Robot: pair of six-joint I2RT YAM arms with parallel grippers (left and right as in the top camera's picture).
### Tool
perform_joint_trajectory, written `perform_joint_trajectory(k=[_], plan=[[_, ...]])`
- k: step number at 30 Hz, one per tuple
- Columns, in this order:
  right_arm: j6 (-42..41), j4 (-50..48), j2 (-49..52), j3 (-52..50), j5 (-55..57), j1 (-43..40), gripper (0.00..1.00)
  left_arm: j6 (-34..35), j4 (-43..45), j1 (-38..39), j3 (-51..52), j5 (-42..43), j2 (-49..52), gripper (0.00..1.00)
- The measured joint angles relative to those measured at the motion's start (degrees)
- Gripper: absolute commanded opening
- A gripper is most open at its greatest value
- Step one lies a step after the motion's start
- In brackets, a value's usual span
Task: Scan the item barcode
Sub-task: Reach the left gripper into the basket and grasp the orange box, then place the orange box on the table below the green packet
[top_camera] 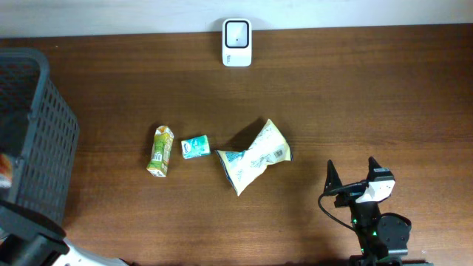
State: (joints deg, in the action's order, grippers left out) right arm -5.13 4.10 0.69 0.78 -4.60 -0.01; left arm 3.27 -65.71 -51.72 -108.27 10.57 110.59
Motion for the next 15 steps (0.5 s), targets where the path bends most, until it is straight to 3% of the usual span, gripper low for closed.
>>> perform_joint_trajectory(k=[5, 8, 15], plan=[[0.02, 0.0, 0.0, 0.0, -0.02, 0.0, 0.99, -0.02, -5.25, 1.44, -25.38, 15.52, -0.15, 0.0], [0.0, 0.0, 0.0, 0.0, 0.0, 0.0, 0.99, -0.79, -13.0, 8.33, -36.3, 22.05, -0.96, 0.0], [0.0, 0.0, 0.0, 0.0, 0.0, 0.0, 0.99, -6.1, -23.34, 29.88, -34.91, 17.77, -0.59, 0.0]])
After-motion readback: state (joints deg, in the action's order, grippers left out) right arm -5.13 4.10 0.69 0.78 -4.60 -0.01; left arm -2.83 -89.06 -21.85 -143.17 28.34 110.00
